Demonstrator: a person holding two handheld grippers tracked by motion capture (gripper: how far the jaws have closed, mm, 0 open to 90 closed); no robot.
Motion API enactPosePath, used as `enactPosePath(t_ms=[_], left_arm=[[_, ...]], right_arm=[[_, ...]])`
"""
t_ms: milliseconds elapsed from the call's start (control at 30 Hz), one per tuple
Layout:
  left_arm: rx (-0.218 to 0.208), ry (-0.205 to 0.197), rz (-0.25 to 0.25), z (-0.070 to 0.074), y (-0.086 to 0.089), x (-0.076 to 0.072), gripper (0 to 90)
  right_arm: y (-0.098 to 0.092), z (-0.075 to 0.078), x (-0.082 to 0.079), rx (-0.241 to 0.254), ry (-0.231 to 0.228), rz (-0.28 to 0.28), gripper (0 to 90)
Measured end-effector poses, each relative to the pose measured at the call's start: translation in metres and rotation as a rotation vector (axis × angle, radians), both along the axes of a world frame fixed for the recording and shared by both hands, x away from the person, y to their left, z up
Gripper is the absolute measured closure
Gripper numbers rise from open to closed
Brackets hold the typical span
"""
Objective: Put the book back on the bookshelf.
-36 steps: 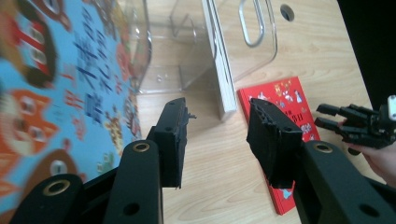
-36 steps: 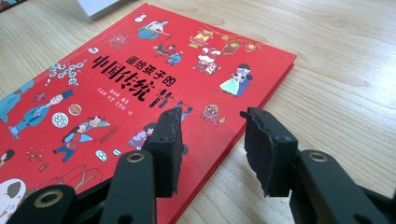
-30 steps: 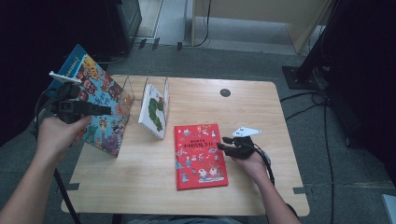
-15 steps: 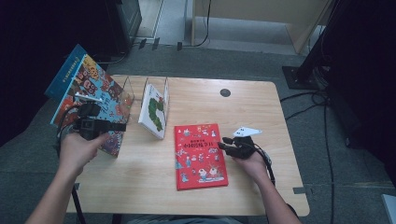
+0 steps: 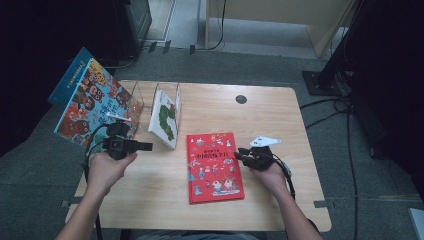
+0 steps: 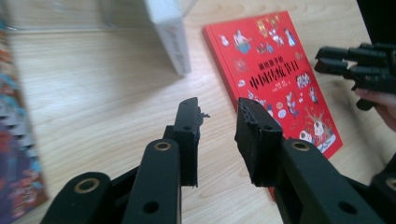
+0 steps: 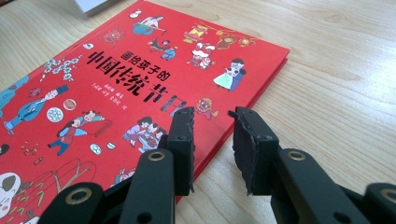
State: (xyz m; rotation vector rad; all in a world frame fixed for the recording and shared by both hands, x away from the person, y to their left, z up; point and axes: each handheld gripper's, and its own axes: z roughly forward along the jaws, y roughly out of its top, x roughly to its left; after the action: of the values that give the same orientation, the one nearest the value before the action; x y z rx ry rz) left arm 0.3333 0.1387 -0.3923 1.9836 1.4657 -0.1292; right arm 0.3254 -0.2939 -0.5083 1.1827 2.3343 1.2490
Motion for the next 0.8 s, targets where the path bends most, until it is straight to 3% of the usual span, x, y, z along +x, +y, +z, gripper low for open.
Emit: enactPosePath(t_ms=[800], left_arm=[[0.002, 0.039, -0.109, -0.058, -0.06, 0.011, 74.8]], right_arm=[[-0.013, -0.004, -0.018, -0.014, -0.018, -0.049, 77.8]])
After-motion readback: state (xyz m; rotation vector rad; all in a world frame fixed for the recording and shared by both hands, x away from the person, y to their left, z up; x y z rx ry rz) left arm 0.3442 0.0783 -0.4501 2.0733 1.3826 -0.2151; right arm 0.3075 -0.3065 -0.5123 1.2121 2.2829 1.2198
